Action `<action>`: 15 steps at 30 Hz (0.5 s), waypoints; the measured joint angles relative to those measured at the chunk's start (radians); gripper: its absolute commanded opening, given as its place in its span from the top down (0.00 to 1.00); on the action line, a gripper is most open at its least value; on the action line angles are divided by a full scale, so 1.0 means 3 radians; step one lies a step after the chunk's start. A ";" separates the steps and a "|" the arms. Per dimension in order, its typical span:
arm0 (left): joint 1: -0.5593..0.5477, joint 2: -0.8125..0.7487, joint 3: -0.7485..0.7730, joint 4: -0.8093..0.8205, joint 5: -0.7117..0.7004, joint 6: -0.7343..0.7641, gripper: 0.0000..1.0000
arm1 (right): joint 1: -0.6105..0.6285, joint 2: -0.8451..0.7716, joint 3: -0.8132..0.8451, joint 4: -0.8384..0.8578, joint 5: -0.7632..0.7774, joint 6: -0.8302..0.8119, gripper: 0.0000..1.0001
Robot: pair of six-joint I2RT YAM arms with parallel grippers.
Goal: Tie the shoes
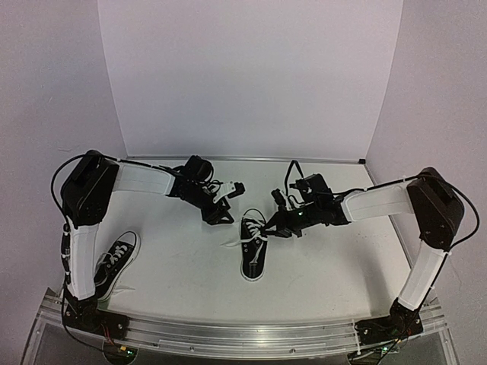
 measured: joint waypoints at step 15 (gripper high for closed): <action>-0.0032 0.0442 0.0314 -0.0092 0.0208 0.0109 0.92 | 0.0000 0.0021 0.0000 -0.0002 0.0040 0.0010 1.00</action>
